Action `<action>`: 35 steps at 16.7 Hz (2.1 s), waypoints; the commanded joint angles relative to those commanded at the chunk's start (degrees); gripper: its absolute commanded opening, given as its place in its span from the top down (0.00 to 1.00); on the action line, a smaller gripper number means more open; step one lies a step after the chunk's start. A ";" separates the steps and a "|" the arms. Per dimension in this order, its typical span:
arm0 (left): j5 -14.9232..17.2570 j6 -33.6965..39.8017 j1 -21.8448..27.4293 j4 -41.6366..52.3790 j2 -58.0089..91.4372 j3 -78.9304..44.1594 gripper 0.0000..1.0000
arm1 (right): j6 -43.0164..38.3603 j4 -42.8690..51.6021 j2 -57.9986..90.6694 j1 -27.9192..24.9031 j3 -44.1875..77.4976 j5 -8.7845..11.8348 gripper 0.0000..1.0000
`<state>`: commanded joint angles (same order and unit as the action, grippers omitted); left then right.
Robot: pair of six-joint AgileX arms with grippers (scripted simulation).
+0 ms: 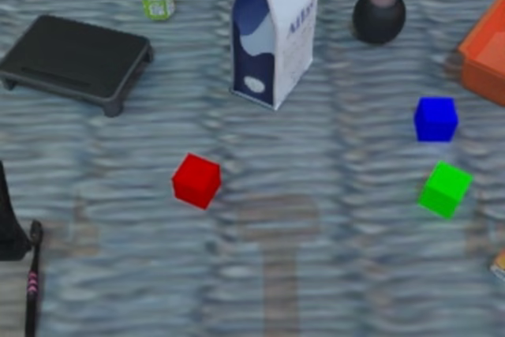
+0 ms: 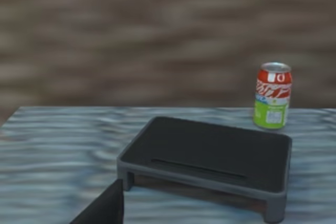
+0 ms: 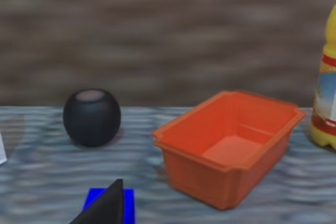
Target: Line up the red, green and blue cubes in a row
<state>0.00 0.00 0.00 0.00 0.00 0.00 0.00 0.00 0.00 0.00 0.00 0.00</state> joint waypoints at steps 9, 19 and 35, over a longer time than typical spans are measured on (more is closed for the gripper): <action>-0.10 0.62 4.61 10.77 16.81 -15.83 0.00 | 0.00 0.00 0.00 0.00 0.00 0.00 0.00; 0.04 2.15 18.42 42.68 76.84 -60.89 0.00 | 0.00 0.00 0.00 0.00 0.00 0.00 0.00; 0.13 3.47 29.24 67.03 120.58 -97.61 0.00 | 0.00 0.00 0.00 0.00 0.00 0.00 0.00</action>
<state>0.13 3.47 29.24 67.03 120.58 -97.61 0.00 0.00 0.00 0.00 0.00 0.00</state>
